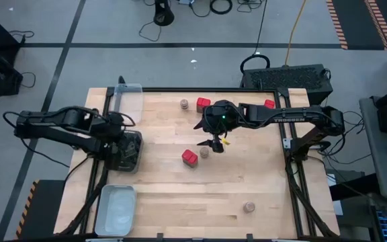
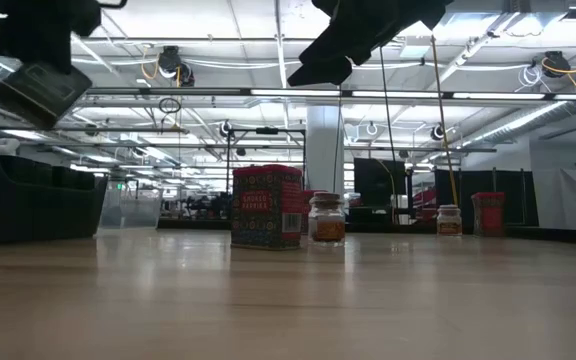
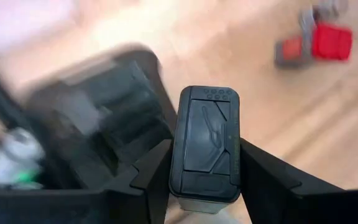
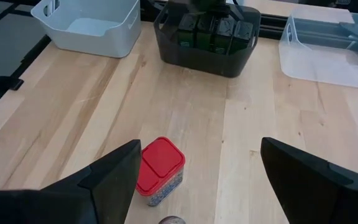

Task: Sort spices by type
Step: Put the black seasoning can into the black bin

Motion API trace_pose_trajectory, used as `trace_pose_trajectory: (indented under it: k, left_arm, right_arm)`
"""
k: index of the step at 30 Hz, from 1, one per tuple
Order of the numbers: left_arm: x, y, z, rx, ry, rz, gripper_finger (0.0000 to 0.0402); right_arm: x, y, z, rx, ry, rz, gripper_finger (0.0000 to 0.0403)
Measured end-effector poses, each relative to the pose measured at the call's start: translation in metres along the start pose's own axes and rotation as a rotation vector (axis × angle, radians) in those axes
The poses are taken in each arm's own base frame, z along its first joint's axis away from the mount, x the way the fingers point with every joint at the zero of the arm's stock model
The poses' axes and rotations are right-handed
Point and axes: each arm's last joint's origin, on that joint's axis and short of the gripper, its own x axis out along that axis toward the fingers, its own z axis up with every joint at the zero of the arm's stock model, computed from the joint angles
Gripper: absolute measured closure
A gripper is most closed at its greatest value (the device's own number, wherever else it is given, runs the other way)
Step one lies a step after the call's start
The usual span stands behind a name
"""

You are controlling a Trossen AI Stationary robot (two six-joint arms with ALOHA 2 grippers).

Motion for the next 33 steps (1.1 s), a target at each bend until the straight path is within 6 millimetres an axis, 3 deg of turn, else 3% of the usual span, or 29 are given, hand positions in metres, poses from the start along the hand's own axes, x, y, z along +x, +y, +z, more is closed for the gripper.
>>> trace_pose_trajectory:
  k: [4,8,16,26,33]
  left_arm:
    - [-0.019,0.01,0.005,0.004,-0.182,0.147,0.0236]
    - [-0.022,0.016,0.005,-0.03,-0.249,0.239,0.0236]
    - [0.0,0.021,0.005,-0.052,-0.309,0.365,0.0236]
    - [0.002,0.022,0.004,-0.087,-0.348,0.384,0.0236]
    - [0.024,0.026,-0.005,-0.11,-0.241,0.42,0.0236]
  right_arm:
    - [0.0,0.0,0.0,0.0,0.0,0.0,0.0088]
    - [0.0,0.001,-0.001,0.01,0.01,0.004,0.0088]
    - [0.0,0.001,-0.003,0.019,0.032,0.008,0.0088]
    - [0.002,0.003,-0.009,0.022,0.072,0.018,0.0088]
    - [0.009,0.005,-0.028,-0.002,0.097,0.025,0.0088]
